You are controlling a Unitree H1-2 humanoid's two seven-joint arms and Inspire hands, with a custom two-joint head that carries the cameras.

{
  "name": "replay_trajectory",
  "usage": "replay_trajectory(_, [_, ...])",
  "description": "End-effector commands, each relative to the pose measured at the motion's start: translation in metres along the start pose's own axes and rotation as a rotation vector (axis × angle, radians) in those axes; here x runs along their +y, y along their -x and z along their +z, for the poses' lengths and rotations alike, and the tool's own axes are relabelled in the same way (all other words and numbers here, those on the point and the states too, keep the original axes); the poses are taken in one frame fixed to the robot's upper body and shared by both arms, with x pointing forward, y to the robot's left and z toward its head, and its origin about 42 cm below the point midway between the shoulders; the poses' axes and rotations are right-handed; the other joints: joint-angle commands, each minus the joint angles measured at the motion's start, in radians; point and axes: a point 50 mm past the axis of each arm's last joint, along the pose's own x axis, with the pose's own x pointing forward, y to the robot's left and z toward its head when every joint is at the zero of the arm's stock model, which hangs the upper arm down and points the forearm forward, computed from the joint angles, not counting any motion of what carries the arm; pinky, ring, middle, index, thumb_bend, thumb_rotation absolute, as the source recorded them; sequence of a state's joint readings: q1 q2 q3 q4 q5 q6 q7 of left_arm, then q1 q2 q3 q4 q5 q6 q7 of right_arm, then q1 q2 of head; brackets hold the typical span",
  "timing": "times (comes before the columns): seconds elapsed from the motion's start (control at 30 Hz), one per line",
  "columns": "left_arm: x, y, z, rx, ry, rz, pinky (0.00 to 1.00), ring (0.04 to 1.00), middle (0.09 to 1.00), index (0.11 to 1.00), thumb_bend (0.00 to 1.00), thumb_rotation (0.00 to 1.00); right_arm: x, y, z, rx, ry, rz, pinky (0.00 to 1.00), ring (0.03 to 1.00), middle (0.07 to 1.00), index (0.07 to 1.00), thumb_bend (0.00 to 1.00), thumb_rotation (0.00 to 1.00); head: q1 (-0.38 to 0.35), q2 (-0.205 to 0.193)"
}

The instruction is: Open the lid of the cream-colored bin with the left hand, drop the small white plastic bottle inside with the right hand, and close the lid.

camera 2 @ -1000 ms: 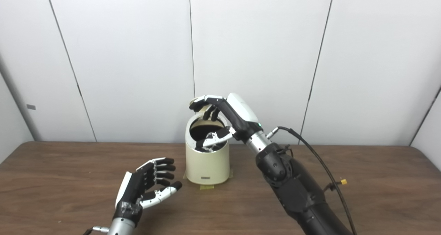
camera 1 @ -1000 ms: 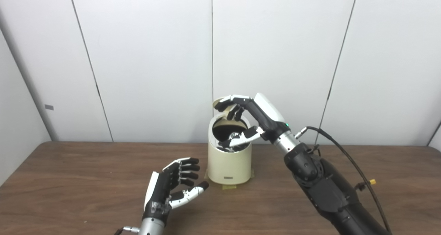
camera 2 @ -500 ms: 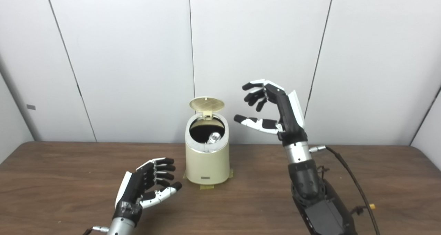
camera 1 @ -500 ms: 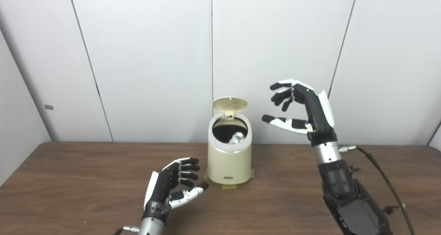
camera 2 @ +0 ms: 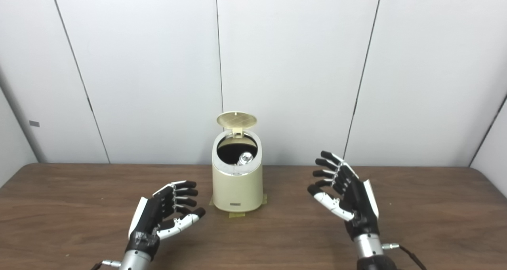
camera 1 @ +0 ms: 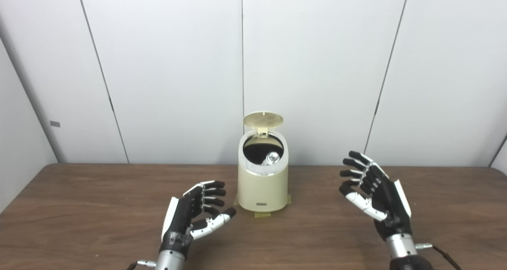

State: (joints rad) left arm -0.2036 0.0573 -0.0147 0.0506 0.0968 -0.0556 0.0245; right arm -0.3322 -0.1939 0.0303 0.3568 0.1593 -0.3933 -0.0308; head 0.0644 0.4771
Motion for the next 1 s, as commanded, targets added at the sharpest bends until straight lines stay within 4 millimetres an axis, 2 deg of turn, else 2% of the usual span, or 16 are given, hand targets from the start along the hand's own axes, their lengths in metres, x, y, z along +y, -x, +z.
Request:
replay_trajectory(0.0, [0.003, -0.008, 0.022, -0.113, 0.008, 0.014, 0.52, 0.62, 0.685, 0.724, 0.67, 0.08, -0.002, -0.016, 0.016, -0.091, -0.037, 0.004, 0.61, 0.711, 0.808, 0.827, 0.66, 0.47, 0.002, 0.0])
replay_trajectory(0.1, [0.006, -0.007, 0.026, -0.14, 0.001, 0.028, 0.55, 0.669, 0.723, 0.748, 0.68, 0.17, 0.0, -0.007, 0.011, -0.082, -0.072, 0.014, 0.59, 0.713, 0.819, 0.833, 0.72, 0.48, 0.006, -0.001])
replay_trajectory(0.17, [0.008, -0.007, 0.031, -0.151, -0.005, 0.035, 0.63, 0.739, 0.774, 0.785, 0.7, 0.25, -0.002, -0.003, 0.007, -0.074, -0.078, 0.023, 0.63, 0.729, 0.825, 0.841, 0.78, 0.49, 0.013, -0.002])
replay_trajectory(0.27, [0.015, -0.015, 0.044, -0.191, -0.045, 0.016, 0.71, 0.819, 0.846, 0.854, 0.74, 0.34, -0.004, 0.001, 0.003, -0.061, -0.083, 0.03, 0.64, 0.736, 0.833, 0.843, 0.83, 0.48, 0.012, -0.005])
replay_trajectory(0.43, [0.022, -0.047, 0.078, -0.252, -0.129, -0.052, 0.8, 0.906, 0.922, 0.919, 0.84, 0.43, -0.01, 0.001, 0.001, -0.062, -0.078, 0.049, 0.62, 0.736, 0.834, 0.834, 0.87, 0.44, 0.013, -0.014])
replay_trajectory(0.6, [0.02, -0.083, 0.112, -0.291, -0.184, -0.083, 0.8, 0.939, 0.945, 0.95, 0.89, 0.44, -0.008, 0.002, 0.001, -0.061, -0.082, 0.052, 0.6, 0.729, 0.836, 0.825, 0.89, 0.43, 0.012, -0.021])
replay_trajectory(0.7, [0.017, -0.103, 0.129, -0.308, -0.214, -0.105, 0.83, 0.964, 0.969, 0.971, 0.9, 0.4, -0.005, 0.003, 0.003, -0.058, -0.077, 0.052, 0.6, 0.722, 0.827, 0.82, 0.89, 0.44, 0.01, -0.022])
replay_trajectory(0.73, [0.016, -0.111, 0.135, -0.315, -0.231, -0.11, 0.83, 0.967, 0.969, 0.974, 0.91, 0.42, -0.004, 0.004, 0.004, -0.058, -0.08, 0.052, 0.61, 0.726, 0.833, 0.826, 0.88, 0.44, 0.01, -0.022])
replay_trajectory(0.83, [0.013, -0.13, 0.149, -0.327, -0.264, -0.125, 0.85, 0.963, 0.963, 0.97, 0.92, 0.42, -0.003, 0.005, 0.004, -0.053, -0.089, 0.054, 0.62, 0.734, 0.841, 0.832, 0.88, 0.44, 0.006, -0.022])
replay_trajectory(0.97, [0.008, -0.148, 0.157, -0.338, -0.302, -0.146, 0.83, 0.957, 0.962, 0.969, 0.89, 0.38, -0.001, 0.005, 0.006, -0.054, -0.091, 0.052, 0.61, 0.73, 0.836, 0.821, 0.87, 0.44, 0.0, -0.021])
